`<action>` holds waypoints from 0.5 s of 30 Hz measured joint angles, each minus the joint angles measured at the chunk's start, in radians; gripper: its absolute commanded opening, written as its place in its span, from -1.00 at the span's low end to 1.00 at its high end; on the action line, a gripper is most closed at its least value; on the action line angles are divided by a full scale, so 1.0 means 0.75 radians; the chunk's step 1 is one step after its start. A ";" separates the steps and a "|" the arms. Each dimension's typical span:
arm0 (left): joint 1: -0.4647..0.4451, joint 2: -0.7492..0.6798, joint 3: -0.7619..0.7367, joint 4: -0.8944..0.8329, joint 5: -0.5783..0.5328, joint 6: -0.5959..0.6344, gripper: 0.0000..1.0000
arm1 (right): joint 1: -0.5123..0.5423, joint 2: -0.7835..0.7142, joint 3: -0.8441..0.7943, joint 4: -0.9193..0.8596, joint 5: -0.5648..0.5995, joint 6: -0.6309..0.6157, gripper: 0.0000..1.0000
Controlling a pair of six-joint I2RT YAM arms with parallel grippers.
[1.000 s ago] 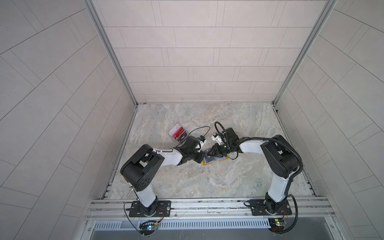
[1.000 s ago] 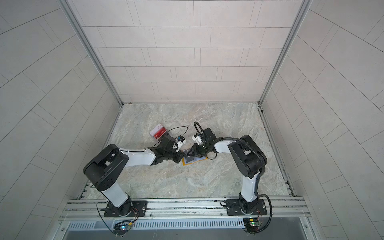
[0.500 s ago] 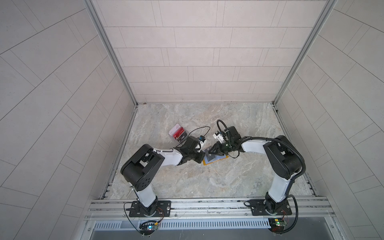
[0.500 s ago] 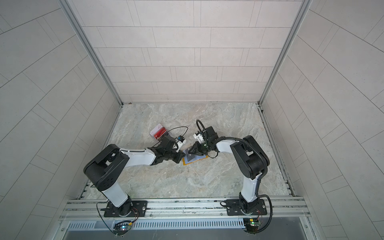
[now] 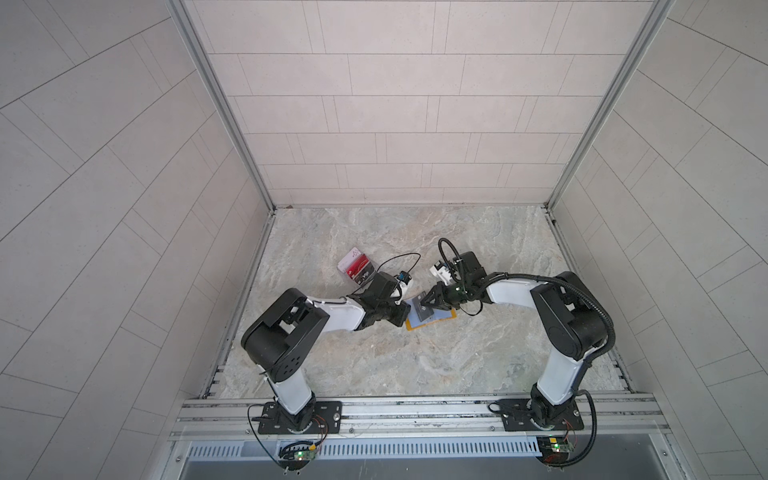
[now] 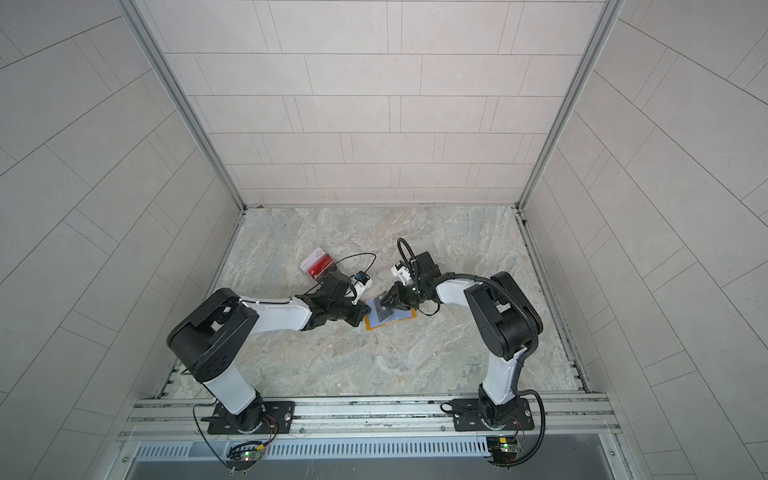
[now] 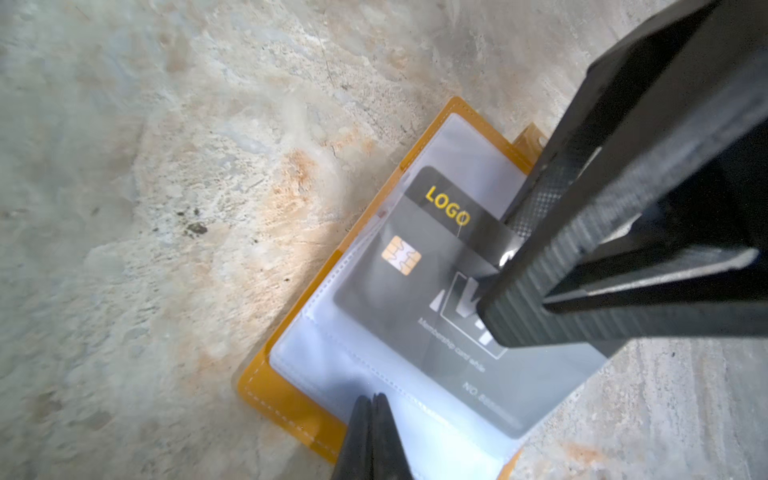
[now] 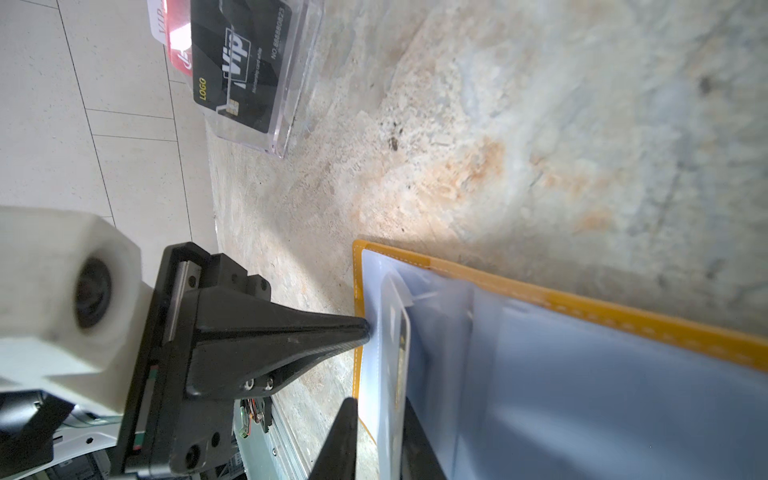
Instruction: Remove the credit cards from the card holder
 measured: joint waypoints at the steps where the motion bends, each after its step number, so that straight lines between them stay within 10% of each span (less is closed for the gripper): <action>1: 0.000 0.000 0.002 -0.002 0.000 0.000 -1.00 | 0.000 0.000 -0.001 0.005 -0.006 0.004 -0.61; 15: 0.000 0.003 0.012 -0.020 -0.001 0.001 -1.00 | -0.010 -0.002 -0.018 0.025 -0.014 0.013 -0.66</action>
